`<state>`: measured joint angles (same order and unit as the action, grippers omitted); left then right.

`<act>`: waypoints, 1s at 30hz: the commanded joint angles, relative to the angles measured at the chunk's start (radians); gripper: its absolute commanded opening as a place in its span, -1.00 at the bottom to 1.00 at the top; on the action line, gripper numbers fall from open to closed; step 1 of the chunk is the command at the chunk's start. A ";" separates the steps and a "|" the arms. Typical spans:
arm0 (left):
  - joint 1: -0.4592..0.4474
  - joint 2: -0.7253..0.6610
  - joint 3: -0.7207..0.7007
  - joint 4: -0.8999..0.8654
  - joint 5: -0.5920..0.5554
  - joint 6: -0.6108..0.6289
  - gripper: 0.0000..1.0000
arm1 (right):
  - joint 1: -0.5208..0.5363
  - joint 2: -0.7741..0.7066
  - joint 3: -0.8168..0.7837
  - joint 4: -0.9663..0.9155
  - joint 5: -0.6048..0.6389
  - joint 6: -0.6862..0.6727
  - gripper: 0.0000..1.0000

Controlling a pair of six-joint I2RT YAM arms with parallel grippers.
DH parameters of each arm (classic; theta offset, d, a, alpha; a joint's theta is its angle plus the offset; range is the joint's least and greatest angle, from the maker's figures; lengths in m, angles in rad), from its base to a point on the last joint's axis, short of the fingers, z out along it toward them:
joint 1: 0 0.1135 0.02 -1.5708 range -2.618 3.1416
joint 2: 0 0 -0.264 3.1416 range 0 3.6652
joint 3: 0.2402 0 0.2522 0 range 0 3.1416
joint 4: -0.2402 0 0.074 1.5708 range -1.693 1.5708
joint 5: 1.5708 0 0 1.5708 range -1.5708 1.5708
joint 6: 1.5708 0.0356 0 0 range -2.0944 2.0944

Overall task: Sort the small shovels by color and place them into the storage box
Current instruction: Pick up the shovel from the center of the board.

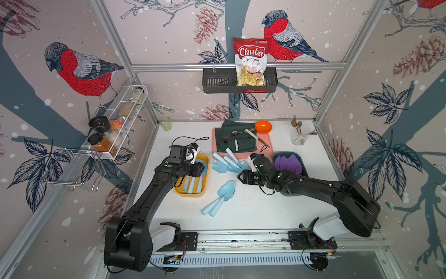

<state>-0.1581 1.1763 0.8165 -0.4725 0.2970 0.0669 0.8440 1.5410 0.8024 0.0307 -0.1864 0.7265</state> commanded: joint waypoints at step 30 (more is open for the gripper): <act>0.003 -0.079 -0.025 0.051 0.036 0.046 0.23 | 0.030 0.205 0.169 -0.024 -0.148 -0.120 -1.00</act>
<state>-0.1581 1.1027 0.7933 -0.4465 0.3141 0.1043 0.8745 1.7748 0.9737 0.0292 -0.3634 0.6281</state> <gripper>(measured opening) 0.616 0.070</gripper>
